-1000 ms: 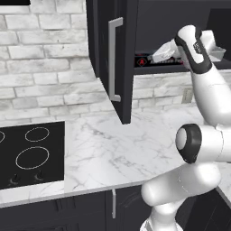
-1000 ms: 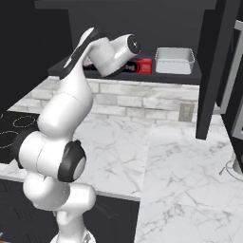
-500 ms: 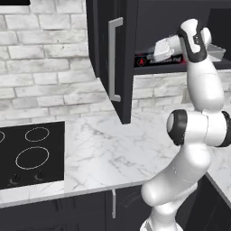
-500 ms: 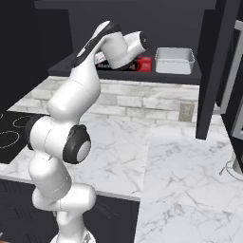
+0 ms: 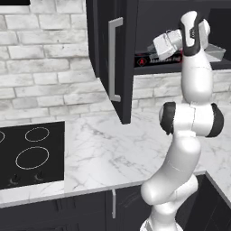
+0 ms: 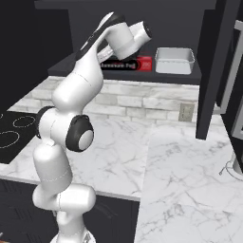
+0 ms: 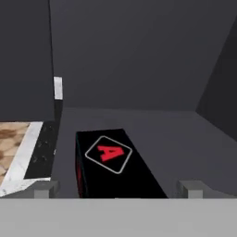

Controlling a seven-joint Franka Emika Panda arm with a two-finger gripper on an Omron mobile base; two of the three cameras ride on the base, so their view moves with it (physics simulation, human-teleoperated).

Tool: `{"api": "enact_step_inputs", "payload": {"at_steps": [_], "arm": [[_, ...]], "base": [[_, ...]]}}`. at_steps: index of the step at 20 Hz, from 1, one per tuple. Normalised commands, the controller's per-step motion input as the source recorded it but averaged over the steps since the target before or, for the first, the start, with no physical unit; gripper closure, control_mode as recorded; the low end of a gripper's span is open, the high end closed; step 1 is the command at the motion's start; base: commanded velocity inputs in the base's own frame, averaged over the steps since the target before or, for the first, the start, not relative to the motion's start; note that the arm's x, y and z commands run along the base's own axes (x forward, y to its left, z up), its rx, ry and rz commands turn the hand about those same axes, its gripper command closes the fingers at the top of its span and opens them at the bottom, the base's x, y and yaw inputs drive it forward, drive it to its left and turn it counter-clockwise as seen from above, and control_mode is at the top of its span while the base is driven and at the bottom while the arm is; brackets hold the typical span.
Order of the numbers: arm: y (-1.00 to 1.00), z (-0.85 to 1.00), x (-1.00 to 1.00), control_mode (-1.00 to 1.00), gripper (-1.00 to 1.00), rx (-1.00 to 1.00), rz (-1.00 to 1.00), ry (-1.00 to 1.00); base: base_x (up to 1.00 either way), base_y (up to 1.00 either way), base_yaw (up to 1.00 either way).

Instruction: Retrieve the tupperware and aluminum foil from the cabinet and place them on the dining counter near the plate with cucumber and broccoli to prepare for storing leftovers.

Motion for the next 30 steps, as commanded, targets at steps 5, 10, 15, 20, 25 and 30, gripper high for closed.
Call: {"api": "enact_step_inputs", "payload": {"at_steps": [5, 10, 15, 20, 25, 30], "arm": [[-0.11, -0.3, -0.03, -1.0, -1.0, -0.12, 0.05, -0.03], [-0.22, -0.42, -0.11, -1.0, -1.0, -0.09, 0.03, 0.0], [-0.09, -0.25, 0.0, -1.0, -1.0, 0.0, 0.02, -0.06], [0.0, -0.43, 0.0, -1.0, 1.0, 0.0, 0.0, -0.09], [0.0, -0.54, -0.18, -1.0, 1.0, 0.0, -0.01, -0.03], [0.0, -0.02, -0.69, -1.0, 1.0, 0.0, -0.08, -0.03]], "base": [[0.0, 0.0, 0.0], [0.0, 0.0, 0.0], [0.0, 0.0, 0.0], [0.0, 0.0, 0.0], [0.0, 0.0, 0.0], [0.0, 0.0, 0.0]]}}
